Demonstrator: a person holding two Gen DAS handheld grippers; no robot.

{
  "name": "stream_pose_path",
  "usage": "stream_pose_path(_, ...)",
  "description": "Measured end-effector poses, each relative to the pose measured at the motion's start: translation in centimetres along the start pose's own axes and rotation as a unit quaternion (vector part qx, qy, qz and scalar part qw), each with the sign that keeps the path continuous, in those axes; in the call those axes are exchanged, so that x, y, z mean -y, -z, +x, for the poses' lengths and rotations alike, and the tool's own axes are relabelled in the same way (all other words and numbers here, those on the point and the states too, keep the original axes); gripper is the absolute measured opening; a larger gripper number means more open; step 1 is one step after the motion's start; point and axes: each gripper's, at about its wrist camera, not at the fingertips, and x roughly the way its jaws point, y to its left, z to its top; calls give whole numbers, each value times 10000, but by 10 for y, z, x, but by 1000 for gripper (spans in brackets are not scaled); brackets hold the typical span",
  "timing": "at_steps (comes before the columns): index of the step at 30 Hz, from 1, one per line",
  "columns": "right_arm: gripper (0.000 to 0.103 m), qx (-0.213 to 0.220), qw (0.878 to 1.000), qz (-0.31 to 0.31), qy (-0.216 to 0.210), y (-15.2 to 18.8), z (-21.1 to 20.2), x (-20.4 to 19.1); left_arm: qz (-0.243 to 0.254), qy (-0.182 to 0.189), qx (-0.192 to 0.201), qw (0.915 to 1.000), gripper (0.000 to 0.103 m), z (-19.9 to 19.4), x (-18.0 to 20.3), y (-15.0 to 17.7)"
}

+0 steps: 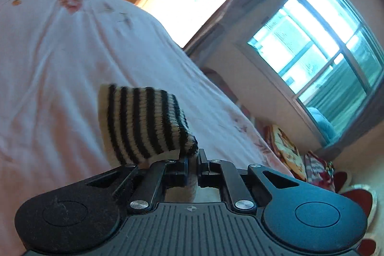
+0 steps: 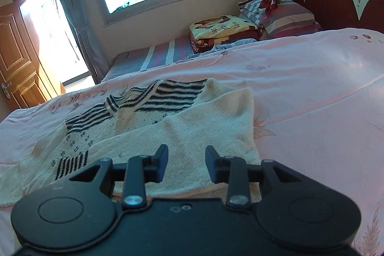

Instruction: Fold small clothes

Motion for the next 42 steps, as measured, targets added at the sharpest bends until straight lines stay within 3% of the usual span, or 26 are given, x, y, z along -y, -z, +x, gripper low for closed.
stream_pose_path(3, 34, 13, 10000, 75, 39, 0, -2, 8, 652, 494, -402, 9958, 7, 28, 64, 17)
stream_pose_path(6, 34, 25, 9998, 157, 74, -1, -6, 18, 1475, 931, -885, 9807, 7, 54, 141, 53)
stream_pose_path(11, 36, 60, 9993, 351, 136, -5, -11, 38, 2612, 1344, -1599, 9424, 7, 70, 243, 133)
stream_pose_path(14, 37, 47, 9984, 554, 133, -7, -11, 52, 3074, 1472, -2080, 9168, 7, 72, 275, 180)
stream_pose_path(15, 37, 44, 9980, 621, 132, -7, -10, 55, 3254, 1381, -2019, 9134, 8, 66, 282, 193)
stream_pose_path(16, 38, 32, 9974, 708, 123, -8, -8, 59, 3394, 1339, -1814, 9132, 14, 60, 287, 201)
stream_pose_path(18, 39, 11, 9964, 846, 72, -8, -5, 62, 3367, 1513, -1793, 9119, 55, 50, 289, 202)
stream_pose_path(19, 40, 4, 9959, 901, 24, -8, -3, 63, 3358, 1553, -1787, 9117, 60, 45, 292, 202)
stream_pose_path(22, 41, -41, 9950, 986, -164, -9, 4, 57, 3491, 1436, -1658, 9110, 60, 35, 290, 194)
stream_pose_path(24, 41, -122, 9940, 1018, -377, -10, 11, 48, 3253, 1380, -1602, 9217, 60, 25, 270, 181)
stream_pose_path(29, 43, -370, 9920, 853, -854, -16, 33, 11, 3085, 744, -1032, 9427, 59, -7, 202, 144)
stream_pose_path(32, 43, -418, 9927, 476, -1028, -19, 46, -25, 2992, 217, -1034, 9483, 45, -11, 158, 123)
stream_pose_path(34, 45, -482, 9931, 90, -1070, -19, 57, -54, 2892, 18, -1121, 9507, 42, -8, 137, 114)
stream_pose_path(37, 50, -466, 9931, -671, -836, -13, 72, -93, 2984, -56, -1356, 9448, 42, 4, 122, 112)
stream_pose_path(39, 50, -539, 9901, -1235, -402, -7, 86, -112, 3037, -16, -1361, 9430, 42, 9, 123, 112)
stream_pose_path(40, 48, -611, 9881, -1395, -212, -5, 91, -117, 3069, 6, -1336, 9423, 42, 9, 123, 111)
stream_pose_path(42, 27, -622, 9883, -1390, -106, -4, 92, -115, 3065, 41, -1253, 9436, 42, 11, 125, 109)
